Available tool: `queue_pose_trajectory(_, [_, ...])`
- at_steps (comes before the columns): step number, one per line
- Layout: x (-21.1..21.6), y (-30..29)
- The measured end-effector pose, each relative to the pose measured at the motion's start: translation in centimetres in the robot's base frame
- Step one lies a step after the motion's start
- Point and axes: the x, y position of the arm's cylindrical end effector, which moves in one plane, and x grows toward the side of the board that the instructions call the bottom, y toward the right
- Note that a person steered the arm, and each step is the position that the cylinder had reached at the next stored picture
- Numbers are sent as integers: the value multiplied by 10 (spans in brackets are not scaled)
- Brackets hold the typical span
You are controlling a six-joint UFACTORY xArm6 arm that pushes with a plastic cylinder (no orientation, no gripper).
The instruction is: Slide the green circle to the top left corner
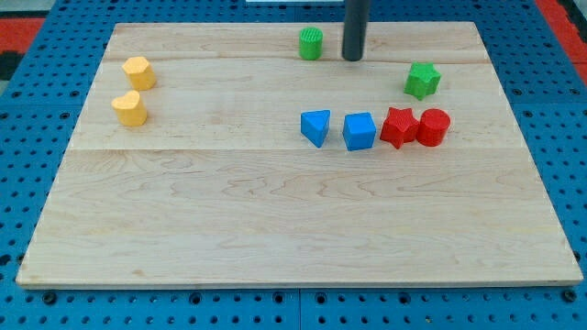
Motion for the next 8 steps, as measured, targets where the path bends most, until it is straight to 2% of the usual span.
queue_pose_trajectory(1, [-26, -7])
queue_pose_trajectory(3, [-37, -155])
queue_pose_trajectory(4, [-31, -199])
queue_pose_trajectory(5, [-11, -156])
queue_pose_trajectory(7, [-8, -243])
queue_pose_trajectory(8, [-9, -257])
